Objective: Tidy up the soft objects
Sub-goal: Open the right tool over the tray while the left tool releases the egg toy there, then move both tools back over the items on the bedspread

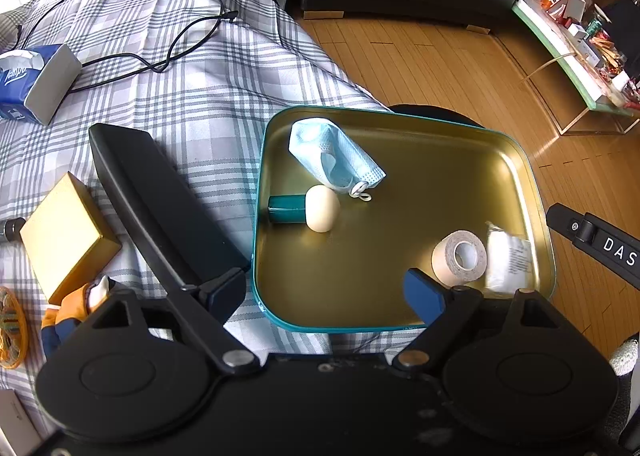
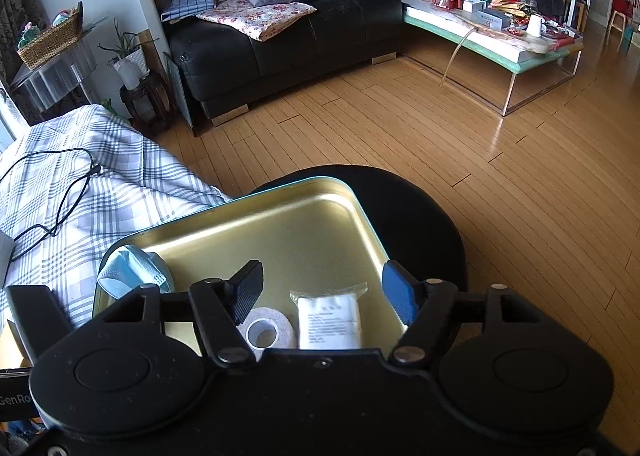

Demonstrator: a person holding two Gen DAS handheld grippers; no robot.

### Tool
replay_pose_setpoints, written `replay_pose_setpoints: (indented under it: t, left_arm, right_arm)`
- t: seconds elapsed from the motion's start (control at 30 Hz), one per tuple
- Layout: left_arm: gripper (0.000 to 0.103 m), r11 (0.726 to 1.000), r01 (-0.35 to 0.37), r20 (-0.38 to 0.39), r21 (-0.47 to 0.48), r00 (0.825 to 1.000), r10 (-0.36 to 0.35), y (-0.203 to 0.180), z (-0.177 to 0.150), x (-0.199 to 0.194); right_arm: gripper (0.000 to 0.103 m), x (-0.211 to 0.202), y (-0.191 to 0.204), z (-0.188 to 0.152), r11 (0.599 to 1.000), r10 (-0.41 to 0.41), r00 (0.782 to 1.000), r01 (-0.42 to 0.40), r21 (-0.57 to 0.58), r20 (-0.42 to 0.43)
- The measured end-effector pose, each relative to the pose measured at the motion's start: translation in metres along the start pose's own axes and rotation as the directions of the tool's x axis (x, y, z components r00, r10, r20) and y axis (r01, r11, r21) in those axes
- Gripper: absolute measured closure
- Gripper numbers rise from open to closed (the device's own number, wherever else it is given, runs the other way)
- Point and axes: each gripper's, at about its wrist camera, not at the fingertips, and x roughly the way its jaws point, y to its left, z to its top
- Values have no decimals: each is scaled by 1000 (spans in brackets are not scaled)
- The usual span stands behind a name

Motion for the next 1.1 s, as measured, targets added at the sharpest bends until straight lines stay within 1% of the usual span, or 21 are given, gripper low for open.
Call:
replay_pose_setpoints:
  t: [0.37,0.67,0.9,1.1]
  left_arm:
    - [17,1000,1,1,3,1000,-1,2,-7,-5]
    - [16,1000,3,23,-4,1000,-3,14,-16,-26]
    - [15,999,-18,61,-34,998,20,43,-28,-53]
    - [14,994,-64,101,-93,992,74,83,-42,-78]
  right_arm:
    - [39,-3,0,0,1000,16,1000,-15,3,-16]
    - [39,-15,11,-2,999,26,1000,-27,-22,-12]
    - [39,-33,34,-8,995,58,998,-58,-76,2]
    - [39,-52,65,-16,982,112,994,-109,-151,10]
